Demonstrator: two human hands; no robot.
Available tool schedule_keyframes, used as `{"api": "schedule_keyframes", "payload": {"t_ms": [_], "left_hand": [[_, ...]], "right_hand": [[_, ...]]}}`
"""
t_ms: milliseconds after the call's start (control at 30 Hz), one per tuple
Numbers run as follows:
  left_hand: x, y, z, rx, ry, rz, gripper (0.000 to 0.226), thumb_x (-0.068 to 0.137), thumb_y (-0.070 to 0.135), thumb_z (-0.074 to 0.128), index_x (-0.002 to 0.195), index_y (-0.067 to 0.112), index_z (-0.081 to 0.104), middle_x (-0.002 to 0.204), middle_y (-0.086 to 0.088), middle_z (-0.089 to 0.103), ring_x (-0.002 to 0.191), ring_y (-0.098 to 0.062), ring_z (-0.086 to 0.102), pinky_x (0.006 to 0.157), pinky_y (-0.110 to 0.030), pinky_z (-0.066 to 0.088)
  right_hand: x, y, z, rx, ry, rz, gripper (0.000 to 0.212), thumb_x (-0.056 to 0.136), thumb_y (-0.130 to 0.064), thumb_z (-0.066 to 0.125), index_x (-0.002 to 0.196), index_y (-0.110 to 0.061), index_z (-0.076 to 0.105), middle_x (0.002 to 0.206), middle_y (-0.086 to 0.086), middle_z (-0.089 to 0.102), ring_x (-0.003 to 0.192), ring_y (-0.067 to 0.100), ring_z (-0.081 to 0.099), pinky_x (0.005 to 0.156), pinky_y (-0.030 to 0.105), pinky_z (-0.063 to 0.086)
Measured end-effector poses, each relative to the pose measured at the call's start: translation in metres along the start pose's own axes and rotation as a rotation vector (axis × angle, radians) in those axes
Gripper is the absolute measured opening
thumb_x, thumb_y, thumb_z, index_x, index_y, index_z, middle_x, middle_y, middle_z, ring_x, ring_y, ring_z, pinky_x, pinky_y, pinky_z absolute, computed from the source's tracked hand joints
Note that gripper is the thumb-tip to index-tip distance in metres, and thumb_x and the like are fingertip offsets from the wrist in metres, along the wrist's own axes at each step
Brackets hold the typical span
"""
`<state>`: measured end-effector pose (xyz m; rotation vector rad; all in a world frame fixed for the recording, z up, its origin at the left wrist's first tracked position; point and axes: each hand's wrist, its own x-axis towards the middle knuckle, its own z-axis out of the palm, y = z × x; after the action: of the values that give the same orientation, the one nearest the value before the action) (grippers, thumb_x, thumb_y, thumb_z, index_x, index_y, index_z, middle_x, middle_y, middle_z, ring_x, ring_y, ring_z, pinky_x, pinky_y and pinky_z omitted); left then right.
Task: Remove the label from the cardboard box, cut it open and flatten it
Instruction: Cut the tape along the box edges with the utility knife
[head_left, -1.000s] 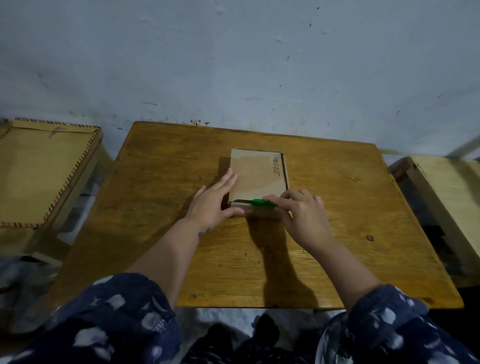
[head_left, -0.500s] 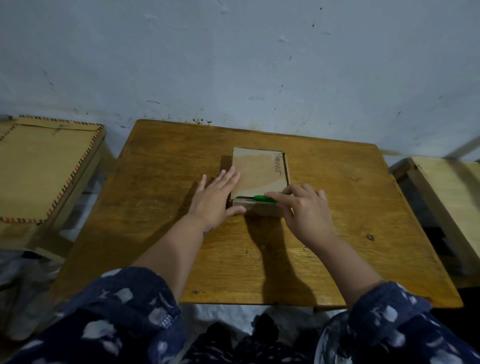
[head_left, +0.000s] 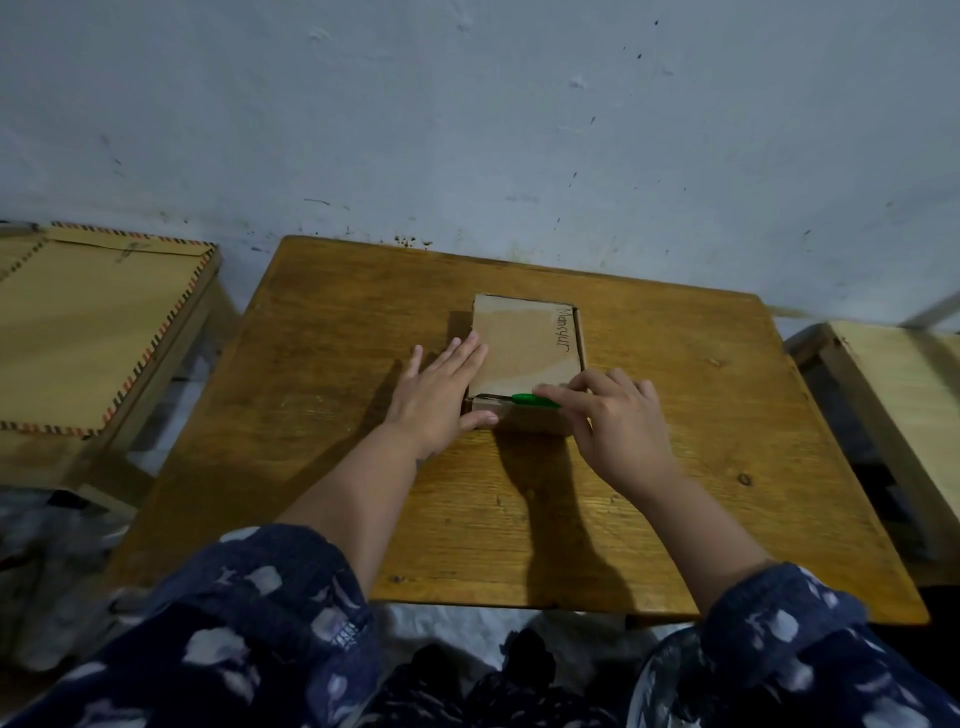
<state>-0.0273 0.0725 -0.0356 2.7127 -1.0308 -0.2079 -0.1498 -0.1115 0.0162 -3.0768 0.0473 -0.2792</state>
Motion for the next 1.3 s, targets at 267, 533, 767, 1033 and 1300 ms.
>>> {"api": "schedule_keyframes", "payload": {"t_ms": [267,533,767,1033,1300], "left_hand": [[0.001,-0.001,0.001,0.013,0.002,-0.001,0.09,0.086,0.062,0.046,0.152,0.024,-0.001,0.159,0.006,-0.009,0.147,-0.013,-0.002,0.119,-0.05,0.0],[0.001,-0.001,0.005,0.002,0.014,-0.014,0.09,0.086,0.061,0.048,0.152,0.026,-0.002,0.159,0.008,-0.01,0.146,-0.012,-0.003,0.118,-0.049,-0.003],[0.0,0.0,0.004,-0.006,0.026,-0.005,0.087,0.087,0.061,0.047,0.152,0.027,0.0,0.159,0.009,-0.009,0.147,-0.012,-0.003,0.118,-0.05,-0.001],[0.008,0.014,-0.001,0.054,0.057,0.053,0.1,0.082,0.072,0.046,0.152,0.022,-0.004,0.16,0.005,-0.013,0.146,-0.012,-0.013,0.117,-0.052,-0.008],[0.018,0.022,0.003,0.057,-0.022,0.135,0.082,0.089,0.062,0.04,0.152,0.027,0.003,0.16,0.008,-0.006,0.146,-0.011,-0.011,0.117,-0.054,-0.003]], "right_hand": [[0.0,0.01,-0.007,-0.054,-0.063,-0.03,0.042,0.091,-0.024,0.047,0.13,-0.04,0.051,0.112,-0.003,0.061,0.096,0.021,0.051,0.072,0.035,0.034],[0.002,-0.001,-0.011,-0.18,0.021,-0.051,0.039,0.089,-0.026,0.053,0.125,-0.039,0.056,0.104,0.0,0.061,0.087,0.024,0.05,0.07,0.036,0.031],[-0.015,0.026,-0.008,-0.148,0.041,0.016,0.041,0.09,-0.018,0.054,0.125,-0.038,0.057,0.1,-0.002,0.06,0.087,0.022,0.05,0.069,0.038,0.034],[-0.013,0.023,-0.01,-0.177,0.064,0.017,0.039,0.089,-0.021,0.054,0.123,-0.04,0.058,0.1,-0.002,0.06,0.089,0.024,0.05,0.071,0.038,0.033],[-0.025,0.048,-0.017,-0.164,0.027,0.087,0.035,0.091,-0.02,0.054,0.117,-0.043,0.061,0.096,-0.005,0.06,0.086,0.02,0.05,0.072,0.037,0.034]]}}
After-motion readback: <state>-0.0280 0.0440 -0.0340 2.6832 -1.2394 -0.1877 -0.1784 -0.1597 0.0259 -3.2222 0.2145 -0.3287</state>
